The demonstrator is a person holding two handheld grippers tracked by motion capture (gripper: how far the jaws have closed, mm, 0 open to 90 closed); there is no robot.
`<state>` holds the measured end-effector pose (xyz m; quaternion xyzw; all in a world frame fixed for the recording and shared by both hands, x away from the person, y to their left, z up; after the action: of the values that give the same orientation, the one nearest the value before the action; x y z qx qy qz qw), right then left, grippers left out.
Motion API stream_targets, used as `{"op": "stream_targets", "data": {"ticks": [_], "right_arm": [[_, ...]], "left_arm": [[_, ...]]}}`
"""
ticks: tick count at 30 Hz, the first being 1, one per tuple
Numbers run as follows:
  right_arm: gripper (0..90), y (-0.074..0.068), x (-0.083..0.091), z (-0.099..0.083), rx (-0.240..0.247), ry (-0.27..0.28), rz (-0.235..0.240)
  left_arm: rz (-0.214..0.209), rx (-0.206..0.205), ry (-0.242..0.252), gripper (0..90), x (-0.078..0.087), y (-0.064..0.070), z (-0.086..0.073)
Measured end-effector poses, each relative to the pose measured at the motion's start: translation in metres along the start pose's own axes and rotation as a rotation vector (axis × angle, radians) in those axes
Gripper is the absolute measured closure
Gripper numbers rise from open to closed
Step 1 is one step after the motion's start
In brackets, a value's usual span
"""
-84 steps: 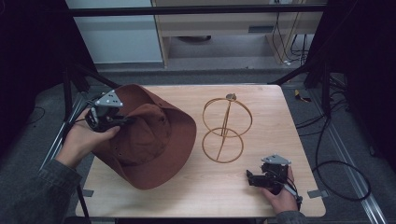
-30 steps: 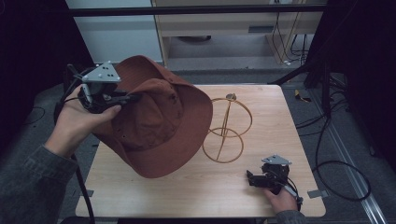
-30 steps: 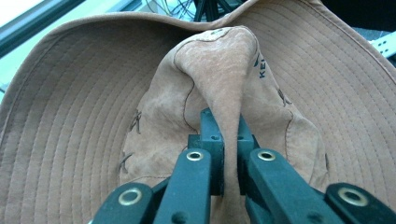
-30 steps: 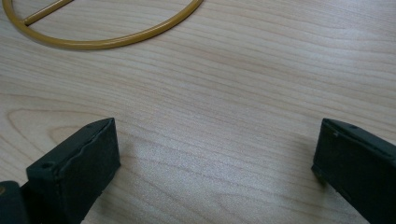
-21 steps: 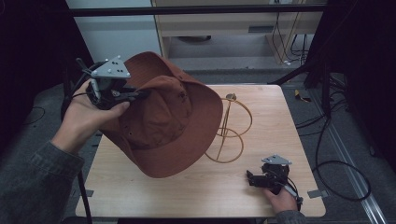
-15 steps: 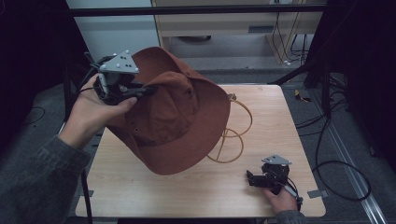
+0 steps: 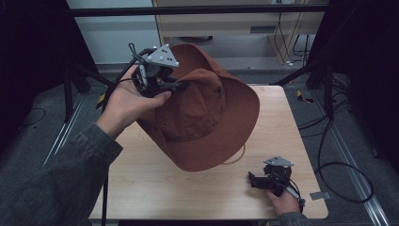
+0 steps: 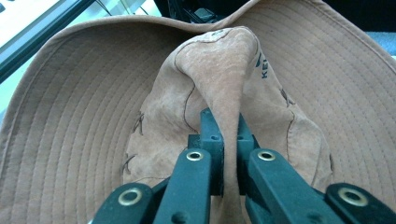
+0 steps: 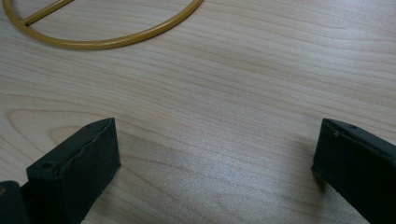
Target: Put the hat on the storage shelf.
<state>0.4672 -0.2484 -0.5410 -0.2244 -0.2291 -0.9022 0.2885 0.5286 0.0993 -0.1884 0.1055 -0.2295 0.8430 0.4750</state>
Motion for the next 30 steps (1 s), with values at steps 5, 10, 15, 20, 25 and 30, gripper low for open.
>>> {"op": "stream_targets", "data": {"ticks": [5,10,15,20,25,30], "right_arm": [[0.6,0.0,0.0,0.0,0.0,-0.001,0.003],[0.6,0.0,0.0,0.0,0.0,-0.001,0.003],[0.7,0.0,0.0,0.0,-0.002,-0.001,0.004],[0.7,0.0,0.0,0.0,-0.002,-0.001,0.003],[0.7,0.0,0.0,0.0,0.001,0.0,0.005],[0.7,0.0,0.0,0.0,-0.001,0.0,0.004]], "left_arm": [[-0.007,-0.003,0.003,88.6,-0.015,0.001,0.008],[-0.023,-0.009,-0.004,88.5,-0.027,0.004,0.014],[-0.041,-0.019,-0.007,88.4,-0.043,0.009,0.022],[-0.05,-0.014,-0.003,88.4,-0.054,0.011,0.027],[-0.061,-0.024,-0.008,88.2,-0.072,0.015,0.036],[-0.063,-0.017,-0.014,88.0,-0.089,0.015,0.037]]}}
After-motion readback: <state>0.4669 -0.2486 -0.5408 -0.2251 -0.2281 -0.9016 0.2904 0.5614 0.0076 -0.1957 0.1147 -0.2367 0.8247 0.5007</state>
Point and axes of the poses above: each handheld gripper's, and its own axes: x roughly backward along the jaws, z roughly out of its top, y roughly to its right, the point moved 4 cm from there along -x, roughly forward along the jaws, and after that the axes turned 15 degrees about y, right-handed, at the moved point
